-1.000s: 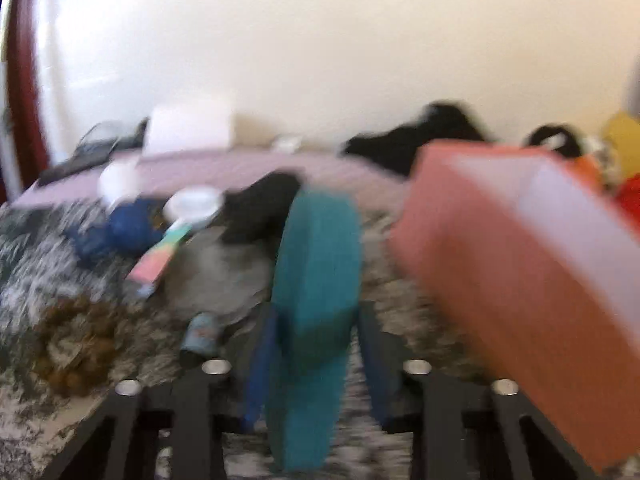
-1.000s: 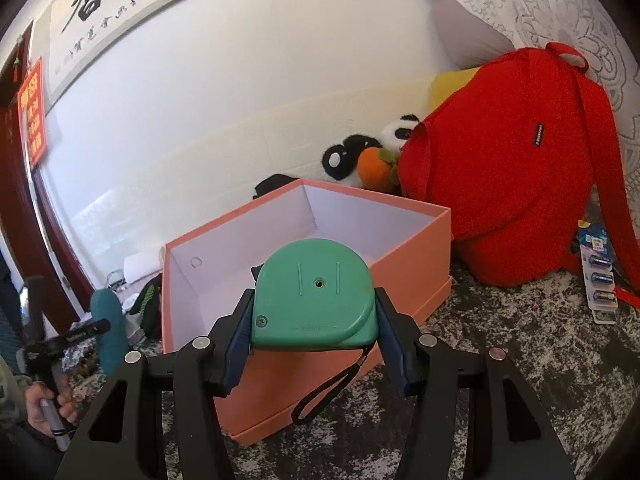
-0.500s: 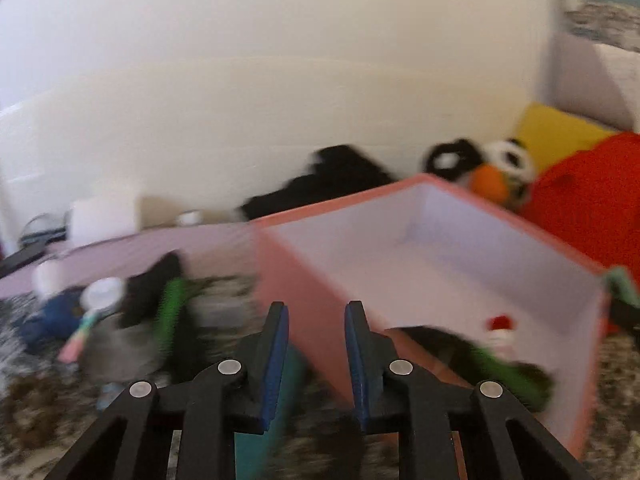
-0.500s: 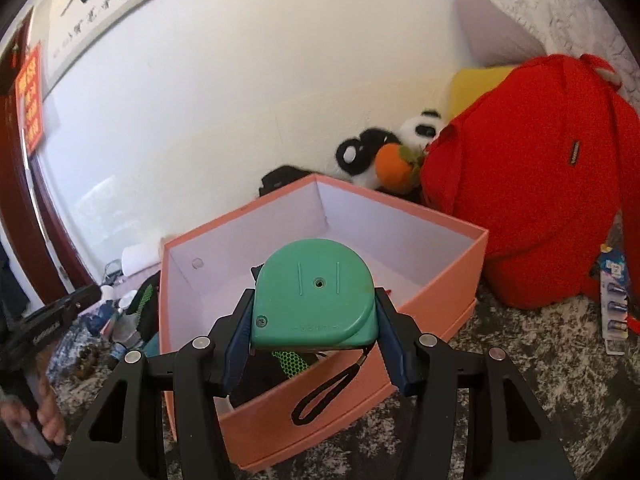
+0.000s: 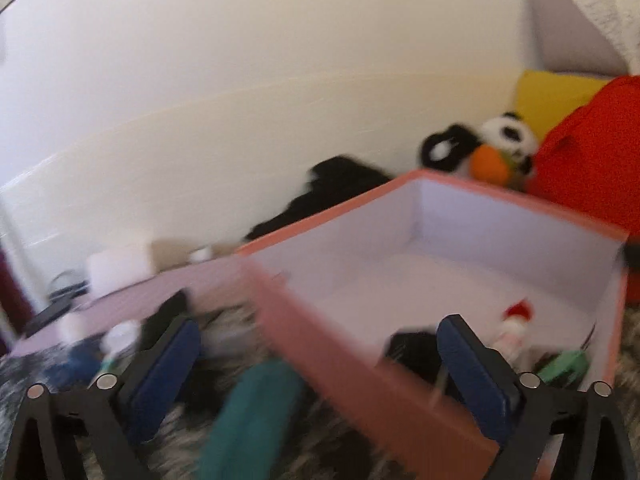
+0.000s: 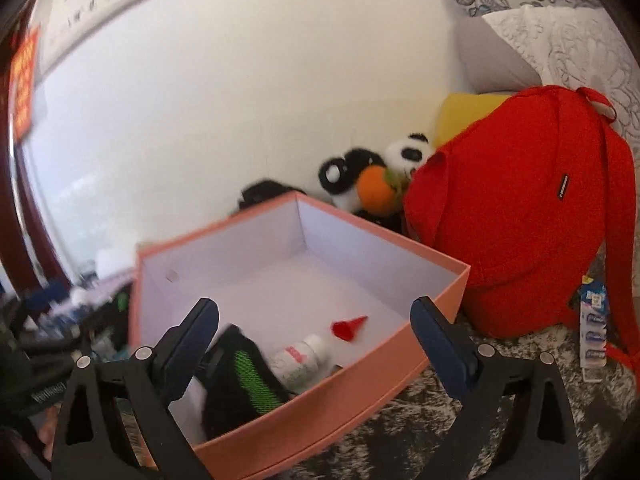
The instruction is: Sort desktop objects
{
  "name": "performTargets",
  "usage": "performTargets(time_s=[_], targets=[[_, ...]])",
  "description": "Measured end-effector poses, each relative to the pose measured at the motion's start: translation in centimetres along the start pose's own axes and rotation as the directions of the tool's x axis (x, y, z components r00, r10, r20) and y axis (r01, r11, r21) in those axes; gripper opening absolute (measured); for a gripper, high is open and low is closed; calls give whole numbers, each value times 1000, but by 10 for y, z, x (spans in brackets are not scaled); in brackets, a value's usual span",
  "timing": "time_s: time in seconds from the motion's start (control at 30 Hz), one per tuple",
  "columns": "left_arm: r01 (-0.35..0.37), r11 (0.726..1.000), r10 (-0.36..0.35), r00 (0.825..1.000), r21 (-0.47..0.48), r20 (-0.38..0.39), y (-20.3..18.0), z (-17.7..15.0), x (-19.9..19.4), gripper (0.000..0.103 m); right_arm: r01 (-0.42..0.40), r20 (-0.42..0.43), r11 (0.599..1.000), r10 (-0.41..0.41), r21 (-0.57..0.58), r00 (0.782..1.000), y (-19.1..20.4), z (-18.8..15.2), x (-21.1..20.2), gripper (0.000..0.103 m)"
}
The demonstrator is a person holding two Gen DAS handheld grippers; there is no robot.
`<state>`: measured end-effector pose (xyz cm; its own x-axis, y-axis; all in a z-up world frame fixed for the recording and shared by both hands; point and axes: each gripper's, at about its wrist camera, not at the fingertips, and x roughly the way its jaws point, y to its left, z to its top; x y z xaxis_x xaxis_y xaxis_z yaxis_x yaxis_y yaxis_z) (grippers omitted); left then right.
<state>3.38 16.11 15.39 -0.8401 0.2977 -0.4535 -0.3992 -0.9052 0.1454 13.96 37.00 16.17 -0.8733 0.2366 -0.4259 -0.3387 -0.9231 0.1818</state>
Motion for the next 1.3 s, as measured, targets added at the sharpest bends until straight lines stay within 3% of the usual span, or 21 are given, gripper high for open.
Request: performTargets(time_s=[0.13, 0.2, 0.37, 0.43, 0.5, 0.53, 0.6, 0.7, 0.77, 0.87, 0.9, 0.93, 1.0, 1.1, 1.2, 1.3], targets=[[-71, 991, 68, 997, -110, -31, 59, -42, -13, 101, -11, 36, 1000, 11, -7, 999, 7, -11, -29, 102], [-88, 969, 75, 995, -230, -65, 93, -69, -11, 101, -13, 41, 999, 14, -30, 999, 12, -17, -38, 102], [-53, 907, -1, 992, -418, -127, 129, -97, 26, 101, -16, 68, 999, 19, -52, 998, 21, -25, -51, 102], [-31, 922, -31, 988, -386, -154, 121, -98, 44, 101, -14, 62, 998, 17, -62, 998, 23, -25, -50, 102], [67, 946, -129, 976, -317, -177, 106, -98, 68, 101, -11, 63, 998, 15, -60, 998, 22, -26, -50, 102], [79, 957, -139, 970, -280, -200, 98, -97, 78, 101, -14, 54, 999, 17, -52, 998, 20, -26, -47, 102], [21, 989, -62, 960, -149, -274, 77, -95, 103, 101, -19, 36, 999, 20, -35, 999, 16, -27, -44, 102], [-16, 1000, 21, 945, 18, -327, 52, -96, 135, 101, -31, 16, 1000, 31, 1, 999, 8, -27, -39, 102], [10, 1000, -3, 902, 13, -431, 49, -104, 164, 103, -24, 19, 1000, 24, 18, 1000, 1, -26, -39, 102], [34, 983, -109, 901, -181, -419, 76, -101, 171, 97, -15, 16, 999, 14, 47, 1000, -8, -24, -39, 102], [35, 971, -133, 901, -235, -413, 85, -101, 173, 76, -18, 17, 998, 17, 59, 1000, -10, -24, -40, 102], [5, 975, -97, 909, -223, -406, 85, -99, 169, 67, -21, 17, 997, 20, 71, 1000, -13, -24, -41, 102], [-47, 976, -47, 909, -214, -414, 86, -97, 166, 67, -27, 18, 997, 26, 78, 1000, -15, -23, -41, 102], [-64, 970, -39, 911, -234, -411, 83, -96, 159, 67, -32, 23, 997, 30, 73, 999, -13, -22, -42, 102], [-77, 980, 12, 942, -183, -334, 72, -84, 134, 67, -40, 23, 998, 39, 54, 999, -8, -23, -42, 102], [-56, 975, -4, 964, -215, -267, 69, -67, 107, 67, -51, 25, 998, 50, 30, 998, 0, -23, -43, 102]])
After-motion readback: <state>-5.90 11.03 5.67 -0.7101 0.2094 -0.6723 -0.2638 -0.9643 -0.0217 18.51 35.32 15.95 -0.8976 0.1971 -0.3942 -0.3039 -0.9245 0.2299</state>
